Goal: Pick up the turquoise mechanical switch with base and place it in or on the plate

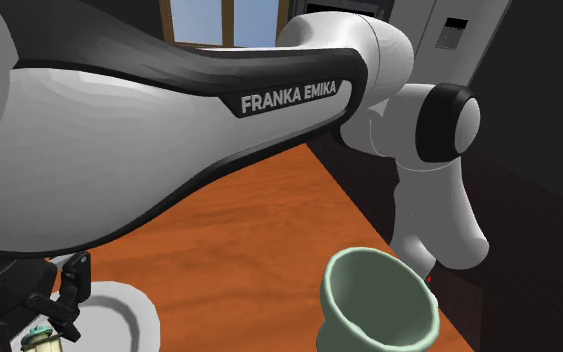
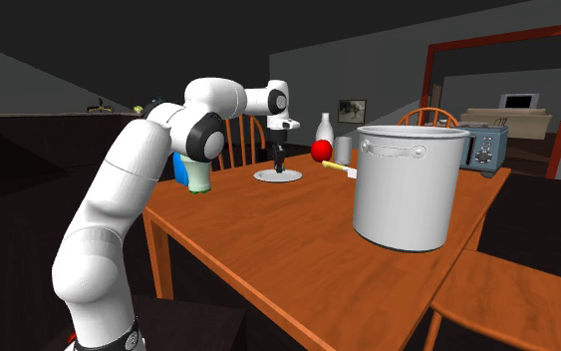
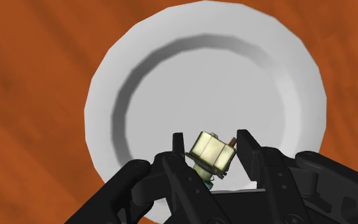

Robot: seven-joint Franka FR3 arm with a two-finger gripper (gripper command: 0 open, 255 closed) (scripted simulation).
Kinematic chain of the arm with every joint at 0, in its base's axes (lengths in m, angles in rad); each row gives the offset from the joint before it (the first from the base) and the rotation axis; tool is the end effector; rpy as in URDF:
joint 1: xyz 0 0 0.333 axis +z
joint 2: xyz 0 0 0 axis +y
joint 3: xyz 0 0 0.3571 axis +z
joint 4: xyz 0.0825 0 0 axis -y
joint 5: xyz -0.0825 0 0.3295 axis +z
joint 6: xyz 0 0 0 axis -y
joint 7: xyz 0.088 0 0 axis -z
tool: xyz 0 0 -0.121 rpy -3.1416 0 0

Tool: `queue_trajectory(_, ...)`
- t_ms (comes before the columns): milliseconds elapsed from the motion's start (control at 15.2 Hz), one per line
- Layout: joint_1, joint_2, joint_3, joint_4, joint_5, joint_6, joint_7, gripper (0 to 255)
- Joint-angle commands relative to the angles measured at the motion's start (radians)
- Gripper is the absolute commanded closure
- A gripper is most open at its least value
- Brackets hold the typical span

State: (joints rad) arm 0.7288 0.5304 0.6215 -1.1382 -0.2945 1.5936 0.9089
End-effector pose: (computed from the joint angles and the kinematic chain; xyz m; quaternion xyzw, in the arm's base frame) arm 0.2867 0.5908 0.5620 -0.9823 -0.1873 -0.0005 0.0059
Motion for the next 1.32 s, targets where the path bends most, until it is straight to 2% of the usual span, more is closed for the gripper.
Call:
queue_trajectory(0,0.000,0.000,0.000,-0.001,0.000,0.001,0.000,255)
queue_trajectory(66,0.000,0.000,0.000,-0.001,0.000,0.001,0.000,255)
queue_trajectory(132,0.000,0.000,0.000,-0.001,0.000,0.001,0.000,0)
queue_trajectory(462,0.000,0.000,0.000,-0.001,0.000,0.001,0.000,0)
queue_trajectory(726,0.075,0.065,-0.012,0.246,-0.032,-0.174,-0.012,0)
queue_trajectory(1254,0.076,0.065,-0.013,0.246,-0.032,-0.174,-0.012,0)
